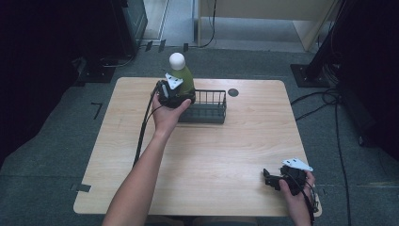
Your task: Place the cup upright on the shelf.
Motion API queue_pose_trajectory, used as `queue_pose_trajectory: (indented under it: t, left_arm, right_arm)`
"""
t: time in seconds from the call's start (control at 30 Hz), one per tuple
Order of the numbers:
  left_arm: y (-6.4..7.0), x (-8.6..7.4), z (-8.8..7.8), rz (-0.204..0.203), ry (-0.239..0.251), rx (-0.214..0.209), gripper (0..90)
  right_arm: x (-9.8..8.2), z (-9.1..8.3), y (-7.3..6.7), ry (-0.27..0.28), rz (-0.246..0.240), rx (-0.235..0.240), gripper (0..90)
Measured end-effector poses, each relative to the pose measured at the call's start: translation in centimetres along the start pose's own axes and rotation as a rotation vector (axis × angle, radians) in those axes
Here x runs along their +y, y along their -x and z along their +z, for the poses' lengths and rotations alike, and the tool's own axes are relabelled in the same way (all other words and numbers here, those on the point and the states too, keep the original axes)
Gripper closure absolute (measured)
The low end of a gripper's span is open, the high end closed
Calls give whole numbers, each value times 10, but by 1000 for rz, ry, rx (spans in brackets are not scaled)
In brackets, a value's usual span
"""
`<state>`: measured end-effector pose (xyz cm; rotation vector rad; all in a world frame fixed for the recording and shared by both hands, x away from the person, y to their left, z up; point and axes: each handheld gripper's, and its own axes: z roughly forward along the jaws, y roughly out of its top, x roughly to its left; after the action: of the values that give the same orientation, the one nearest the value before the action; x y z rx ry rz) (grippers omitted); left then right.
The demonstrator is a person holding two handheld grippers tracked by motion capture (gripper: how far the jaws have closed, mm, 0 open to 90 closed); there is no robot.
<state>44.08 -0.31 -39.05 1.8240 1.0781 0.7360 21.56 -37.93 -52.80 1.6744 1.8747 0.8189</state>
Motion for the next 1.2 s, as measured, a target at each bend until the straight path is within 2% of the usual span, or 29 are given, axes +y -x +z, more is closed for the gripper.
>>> queue_pose_trajectory:
  t: [0.27,0.4,0.63,0.83,1.07,1.2]
  left_arm:
    - [3,-10,10,3,-58,-4,212]
    - [3,-11,11,3,-65,-6,211]
    - [1,-9,11,-27,-86,-23,206]
    - [-3,-9,9,-54,-93,-37,200]
    - [-5,-9,7,-47,-92,-38,198]
    - [-7,-6,4,-59,-75,-27,199]
  right_arm:
    - [0,0,0,0,0,0,0]
    - [0,0,0,0,-1,0,0]
    - [0,0,0,0,0,0,0]
    - [0,0,0,0,-1,0,0]
    - [0,0,0,0,-1,0,0]
    - [0,0,0,0,0,-1,0]
